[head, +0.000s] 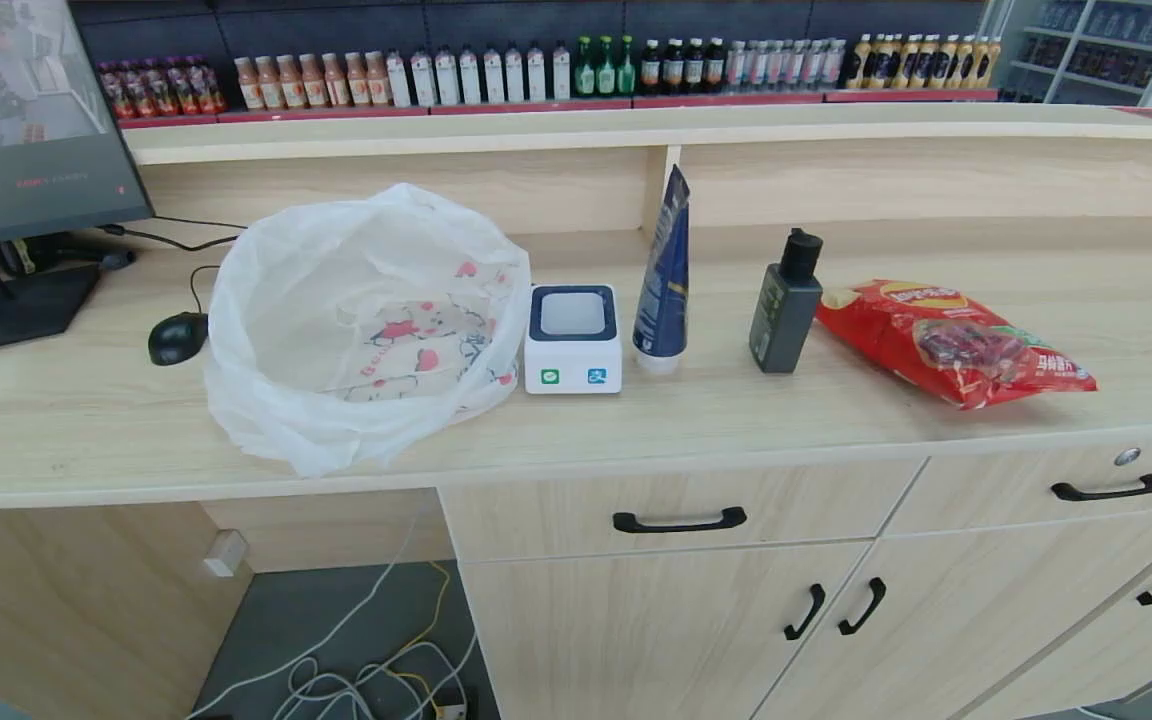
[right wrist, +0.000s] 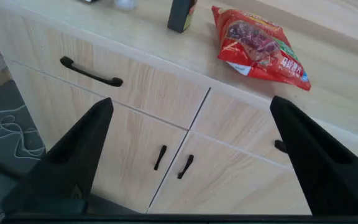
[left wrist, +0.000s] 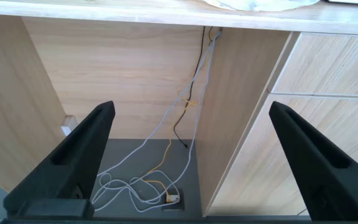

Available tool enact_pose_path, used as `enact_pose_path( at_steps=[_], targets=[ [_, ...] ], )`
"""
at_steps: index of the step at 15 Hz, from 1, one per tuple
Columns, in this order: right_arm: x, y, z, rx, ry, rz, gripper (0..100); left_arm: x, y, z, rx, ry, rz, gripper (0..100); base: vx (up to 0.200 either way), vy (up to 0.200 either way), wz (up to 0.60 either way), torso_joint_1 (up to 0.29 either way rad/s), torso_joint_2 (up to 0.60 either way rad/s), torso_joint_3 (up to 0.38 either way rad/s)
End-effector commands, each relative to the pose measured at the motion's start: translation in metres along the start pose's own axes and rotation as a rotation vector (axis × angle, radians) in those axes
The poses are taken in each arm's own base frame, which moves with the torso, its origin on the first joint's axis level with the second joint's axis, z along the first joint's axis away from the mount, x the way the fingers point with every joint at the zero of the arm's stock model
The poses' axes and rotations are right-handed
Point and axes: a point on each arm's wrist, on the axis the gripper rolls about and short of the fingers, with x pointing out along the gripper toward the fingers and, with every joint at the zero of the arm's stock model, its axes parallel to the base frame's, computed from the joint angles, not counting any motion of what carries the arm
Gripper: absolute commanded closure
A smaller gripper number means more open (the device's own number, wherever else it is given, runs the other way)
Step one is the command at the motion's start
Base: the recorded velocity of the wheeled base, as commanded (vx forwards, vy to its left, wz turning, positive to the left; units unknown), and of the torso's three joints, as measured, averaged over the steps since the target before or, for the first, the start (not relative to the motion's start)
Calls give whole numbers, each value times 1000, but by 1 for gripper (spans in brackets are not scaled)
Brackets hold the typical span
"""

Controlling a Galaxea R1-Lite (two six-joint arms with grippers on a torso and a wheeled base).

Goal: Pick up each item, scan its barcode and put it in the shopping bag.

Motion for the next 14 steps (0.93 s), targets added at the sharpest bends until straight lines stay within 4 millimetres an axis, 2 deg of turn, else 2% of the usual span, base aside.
enact_pose_path(
  at_steps=[1,2,5,7,9,12,14],
  targets=[
    [50,-11,17,-44,63,86,0,0,0,0,0,-1,0,0,0,0,0,0,0,0],
    [56,-12,21,-40,60,94,0,0,0,0,0,-1,1,0,0,0,0,0,0,0],
    [89,-16,53,-9,-19,108,0,0,0,0,0,-1,0,0,0,0,0,0,0,0],
    [108,-9,66,53,-46,88,0,0,0,0,0,-1,0,0,0,0,0,0,0,0],
    [136,1,76,187,-80,41,0,0,0,0,0,-1,0,0,0,0,0,0,0,0],
    [181,5,76,264,-165,-13,0,0,0,0,0,-1,1,0,0,0,0,0,0,0],
    [199,8,73,265,-202,-34,0,0,0,0,0,-1,1,0,0,0,0,0,0,0]
  ],
)
